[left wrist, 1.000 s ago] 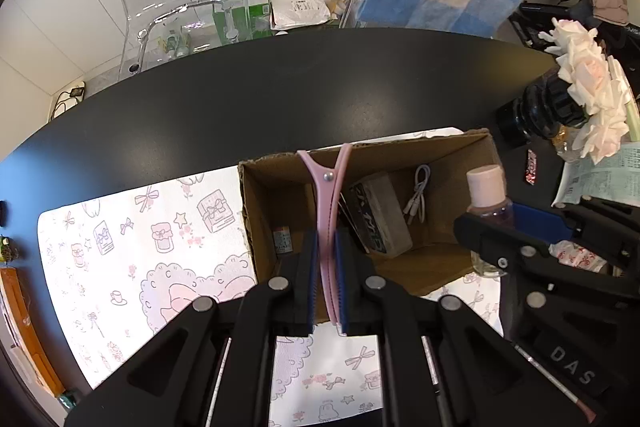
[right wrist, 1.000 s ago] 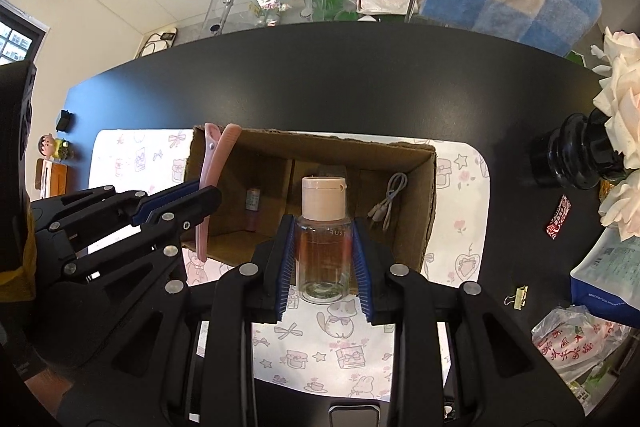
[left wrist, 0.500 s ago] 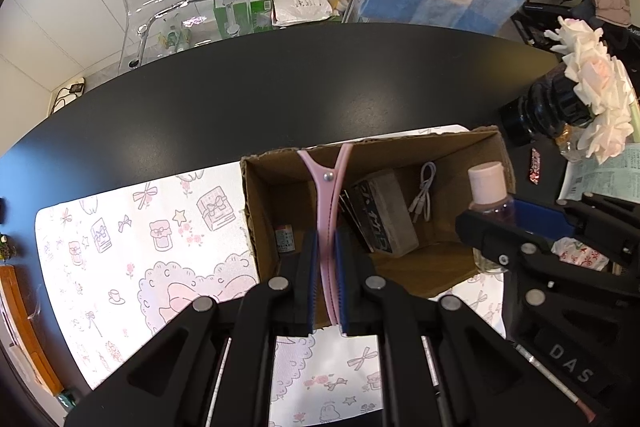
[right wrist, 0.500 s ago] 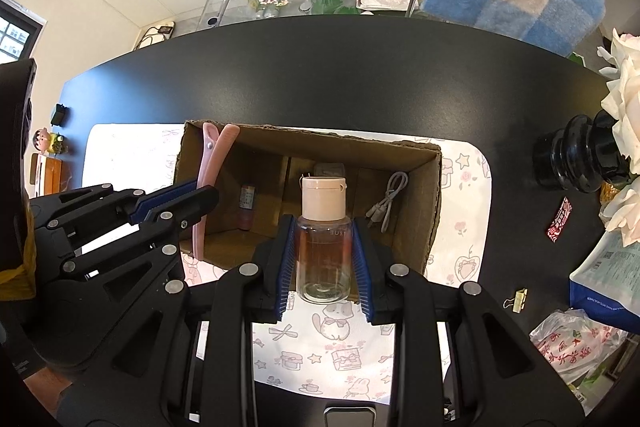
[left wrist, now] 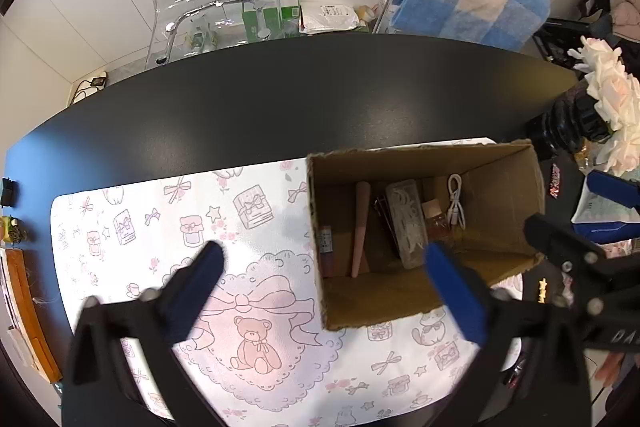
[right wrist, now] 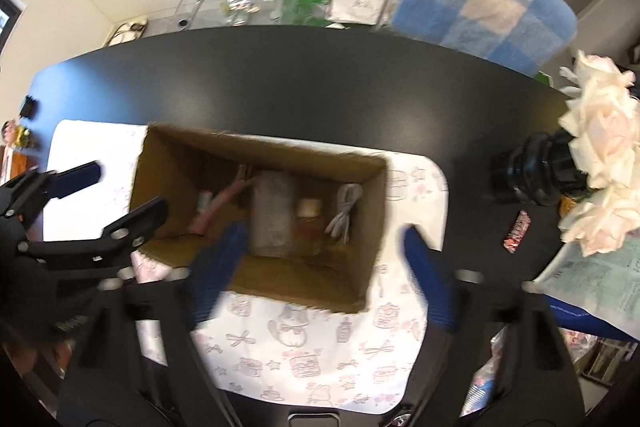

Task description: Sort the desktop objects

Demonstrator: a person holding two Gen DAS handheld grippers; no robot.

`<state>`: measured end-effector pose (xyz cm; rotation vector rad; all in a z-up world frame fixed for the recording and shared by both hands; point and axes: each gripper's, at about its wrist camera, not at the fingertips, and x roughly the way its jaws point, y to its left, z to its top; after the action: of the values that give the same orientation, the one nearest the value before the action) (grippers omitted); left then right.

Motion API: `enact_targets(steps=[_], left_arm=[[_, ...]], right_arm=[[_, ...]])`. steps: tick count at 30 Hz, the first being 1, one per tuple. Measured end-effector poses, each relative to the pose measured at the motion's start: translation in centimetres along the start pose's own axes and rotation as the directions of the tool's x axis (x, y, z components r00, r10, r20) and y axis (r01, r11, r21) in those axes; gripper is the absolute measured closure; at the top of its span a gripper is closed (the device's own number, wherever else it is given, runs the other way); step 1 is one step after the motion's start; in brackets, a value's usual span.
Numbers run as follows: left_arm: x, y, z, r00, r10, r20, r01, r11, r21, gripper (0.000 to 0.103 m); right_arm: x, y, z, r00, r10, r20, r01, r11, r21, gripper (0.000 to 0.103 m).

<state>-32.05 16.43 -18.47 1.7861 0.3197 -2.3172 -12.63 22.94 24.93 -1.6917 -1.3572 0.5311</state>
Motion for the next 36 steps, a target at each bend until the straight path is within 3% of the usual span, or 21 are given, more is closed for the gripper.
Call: enact_targets(steps=[21, 36], left_arm=[[-2.8, 0.7, -0.5, 0.999, 0.031, 0.042, -0.031, 0.999, 0.011, 0.0], [-9.9, 5.6, -5.2, 0.991, 0.043, 0.129, -0.042, 0.999, -0.005, 0.0]], right_arm=[[-1.9, 0.4, -0.4, 0.999, 0.014, 0.041, -0.015, 1.0, 0.014, 0.0], [-8.0, 6.9, -3.0, 0.993, -0.009, 0.117, 0.011, 1.0, -0.021, 0.0]])
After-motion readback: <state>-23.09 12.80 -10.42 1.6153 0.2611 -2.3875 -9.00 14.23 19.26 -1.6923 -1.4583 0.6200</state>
